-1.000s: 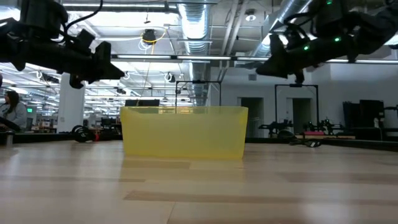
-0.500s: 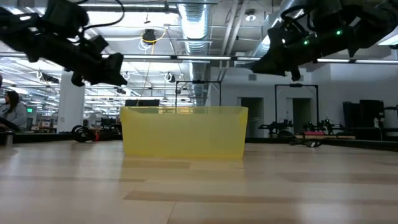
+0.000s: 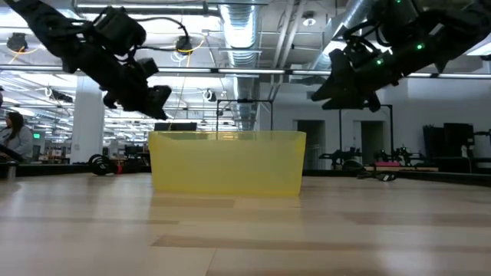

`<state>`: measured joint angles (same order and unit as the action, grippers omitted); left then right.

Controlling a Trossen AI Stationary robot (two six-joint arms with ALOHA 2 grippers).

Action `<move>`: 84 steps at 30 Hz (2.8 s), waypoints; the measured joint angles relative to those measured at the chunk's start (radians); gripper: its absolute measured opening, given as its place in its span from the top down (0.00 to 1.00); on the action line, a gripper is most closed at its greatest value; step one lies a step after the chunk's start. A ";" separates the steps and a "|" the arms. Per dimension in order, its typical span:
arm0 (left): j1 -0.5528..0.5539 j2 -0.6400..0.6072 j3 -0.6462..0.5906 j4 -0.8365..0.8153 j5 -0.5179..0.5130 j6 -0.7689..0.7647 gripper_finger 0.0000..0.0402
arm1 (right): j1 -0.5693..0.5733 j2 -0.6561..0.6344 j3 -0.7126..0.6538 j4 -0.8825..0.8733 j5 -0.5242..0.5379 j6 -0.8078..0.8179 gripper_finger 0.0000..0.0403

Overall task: Pick and place USB-C Cables
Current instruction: Put the top left black charger cable into the yellow bin

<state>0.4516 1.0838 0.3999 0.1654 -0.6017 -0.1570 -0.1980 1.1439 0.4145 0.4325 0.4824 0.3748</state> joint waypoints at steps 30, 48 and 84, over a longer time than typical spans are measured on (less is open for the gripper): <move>0.360 0.082 0.081 -0.317 0.128 -0.172 0.35 | -0.155 0.388 0.160 0.488 0.013 0.017 0.39; 0.388 0.082 0.080 -0.322 0.125 -0.210 0.43 | -0.046 0.426 0.278 0.198 -0.196 -0.027 0.39; 0.336 0.428 0.149 -0.415 0.010 -0.323 0.57 | 0.085 0.123 0.278 0.151 -0.192 -0.025 0.39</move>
<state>0.7876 1.5121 0.5491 -0.2492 -0.5914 -0.4800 -0.1127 1.2667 0.6926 0.5837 0.2905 0.3496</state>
